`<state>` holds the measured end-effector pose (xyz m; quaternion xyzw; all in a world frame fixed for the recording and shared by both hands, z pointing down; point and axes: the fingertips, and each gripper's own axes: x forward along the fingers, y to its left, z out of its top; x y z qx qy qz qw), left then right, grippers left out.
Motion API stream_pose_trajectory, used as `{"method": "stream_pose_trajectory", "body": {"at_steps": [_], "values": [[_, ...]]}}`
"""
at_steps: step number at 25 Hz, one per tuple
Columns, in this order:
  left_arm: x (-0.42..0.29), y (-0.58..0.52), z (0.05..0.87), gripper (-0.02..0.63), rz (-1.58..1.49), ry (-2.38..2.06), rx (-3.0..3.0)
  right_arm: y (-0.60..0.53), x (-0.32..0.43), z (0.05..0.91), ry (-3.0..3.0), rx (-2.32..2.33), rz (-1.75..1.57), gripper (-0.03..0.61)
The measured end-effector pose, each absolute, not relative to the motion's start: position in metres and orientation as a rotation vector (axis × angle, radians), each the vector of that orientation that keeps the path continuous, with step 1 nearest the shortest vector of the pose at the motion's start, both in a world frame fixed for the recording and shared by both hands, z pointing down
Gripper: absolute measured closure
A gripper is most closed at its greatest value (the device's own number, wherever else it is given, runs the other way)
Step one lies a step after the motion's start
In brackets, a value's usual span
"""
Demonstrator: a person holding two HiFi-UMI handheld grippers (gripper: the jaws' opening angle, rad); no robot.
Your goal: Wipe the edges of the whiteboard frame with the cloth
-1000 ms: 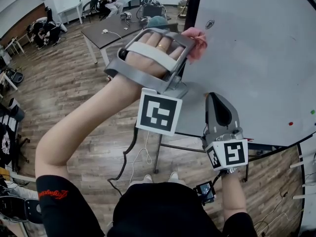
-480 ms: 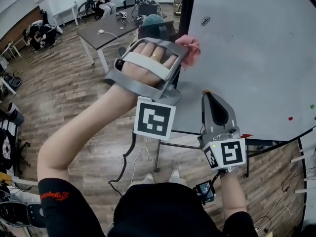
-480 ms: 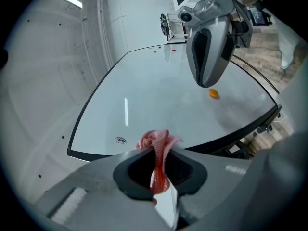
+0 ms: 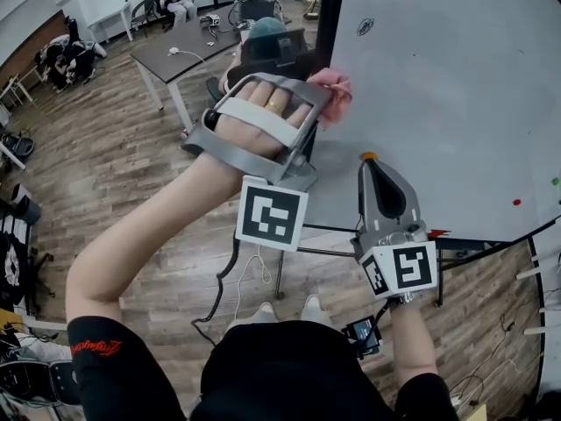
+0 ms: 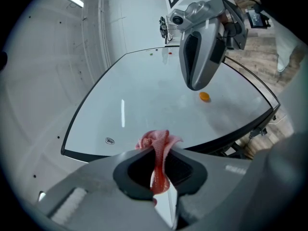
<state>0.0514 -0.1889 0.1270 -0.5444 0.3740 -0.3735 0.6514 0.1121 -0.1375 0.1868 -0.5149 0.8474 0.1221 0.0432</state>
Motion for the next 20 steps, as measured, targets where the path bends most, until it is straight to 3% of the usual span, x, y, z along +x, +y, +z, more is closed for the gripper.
{"method": "stream_pose_trajectory", "body": {"at_steps": [20], "values": [[0.054,-0.188,0.165,0.568,-0.865,0.805,-1.283,-0.144,0.110,0.201,2.610,-1.578,0.343,0.577]]}}
